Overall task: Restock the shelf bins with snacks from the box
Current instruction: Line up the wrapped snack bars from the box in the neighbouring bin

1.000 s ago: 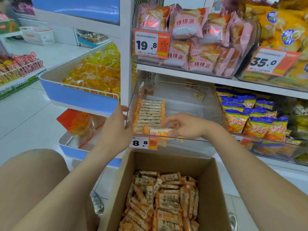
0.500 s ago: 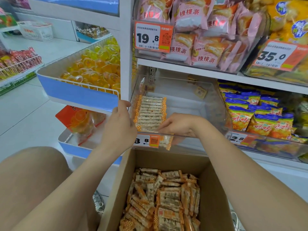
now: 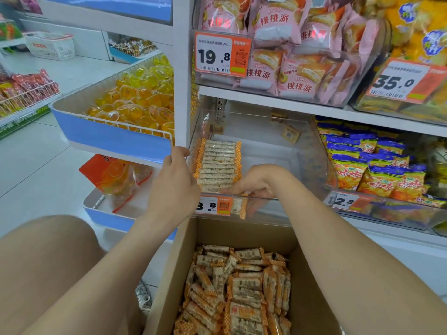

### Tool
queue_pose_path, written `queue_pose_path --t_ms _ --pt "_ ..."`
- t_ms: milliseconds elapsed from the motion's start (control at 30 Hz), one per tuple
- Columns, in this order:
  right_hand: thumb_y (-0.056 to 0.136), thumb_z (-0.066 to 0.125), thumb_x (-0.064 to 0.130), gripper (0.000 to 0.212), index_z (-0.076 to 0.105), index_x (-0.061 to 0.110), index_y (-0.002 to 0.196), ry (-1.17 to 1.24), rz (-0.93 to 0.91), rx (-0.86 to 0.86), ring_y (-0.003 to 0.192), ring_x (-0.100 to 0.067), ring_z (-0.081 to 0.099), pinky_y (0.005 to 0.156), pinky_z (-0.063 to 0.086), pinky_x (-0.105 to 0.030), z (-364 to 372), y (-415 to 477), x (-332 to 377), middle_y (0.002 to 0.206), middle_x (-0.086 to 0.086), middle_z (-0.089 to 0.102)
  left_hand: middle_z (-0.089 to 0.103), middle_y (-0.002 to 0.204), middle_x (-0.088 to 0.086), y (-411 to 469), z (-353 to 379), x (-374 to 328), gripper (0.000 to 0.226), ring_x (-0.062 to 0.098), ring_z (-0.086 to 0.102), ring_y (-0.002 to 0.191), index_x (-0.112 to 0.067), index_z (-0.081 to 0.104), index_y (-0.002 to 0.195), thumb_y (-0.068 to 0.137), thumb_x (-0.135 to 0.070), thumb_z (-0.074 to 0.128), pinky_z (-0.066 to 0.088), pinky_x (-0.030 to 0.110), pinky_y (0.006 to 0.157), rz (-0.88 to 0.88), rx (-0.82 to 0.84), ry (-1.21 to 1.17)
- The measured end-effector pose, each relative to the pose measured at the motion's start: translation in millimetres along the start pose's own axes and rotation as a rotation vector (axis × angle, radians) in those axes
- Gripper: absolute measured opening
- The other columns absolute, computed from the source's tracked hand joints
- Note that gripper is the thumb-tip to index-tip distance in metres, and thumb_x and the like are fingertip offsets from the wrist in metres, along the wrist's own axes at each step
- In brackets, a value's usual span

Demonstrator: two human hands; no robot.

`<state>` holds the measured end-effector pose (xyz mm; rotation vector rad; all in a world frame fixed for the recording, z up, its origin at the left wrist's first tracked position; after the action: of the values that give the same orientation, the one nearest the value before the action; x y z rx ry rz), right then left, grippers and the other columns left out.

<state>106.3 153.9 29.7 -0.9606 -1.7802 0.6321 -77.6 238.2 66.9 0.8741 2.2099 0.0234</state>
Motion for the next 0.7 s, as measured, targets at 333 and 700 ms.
queue_pose_path --t_ms 333,700 --pt "0.059 0.103 0.028 0.083 0.066 0.007 0.131 -0.071 0.014 0.011 0.104 -0.032 0.077 0.099 0.060 -0.044 12.2 11.2 12.9 0.136 -0.020 0.067 0.054 0.132 0.013 0.6 -0.8 -0.1 0.051 0.022 0.051 0.095 -0.013 0.037 0.143 0.096 0.002 0.050 0.040 0.037 0.073 -0.011 -0.008 -0.011" --pt "0.081 0.091 0.022 0.021 0.073 0.017 0.090 -0.023 0.045 -0.028 0.106 -0.031 0.076 0.101 0.058 -0.040 6.5 -3.2 4.8 0.131 -0.025 0.066 0.057 0.128 0.010 1.6 -1.6 4.2 0.057 0.026 0.056 0.102 -0.017 0.038 0.138 0.090 0.009 0.054 0.041 0.038 0.073 -0.014 -0.006 -0.005"
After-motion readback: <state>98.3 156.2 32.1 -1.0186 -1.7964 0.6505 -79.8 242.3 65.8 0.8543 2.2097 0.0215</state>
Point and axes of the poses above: each hand's wrist, its own y-axis towards the middle knuckle, its own z-axis out of the palm, x = y × z, the point moved 5 cm from there along y, towards the middle knuckle
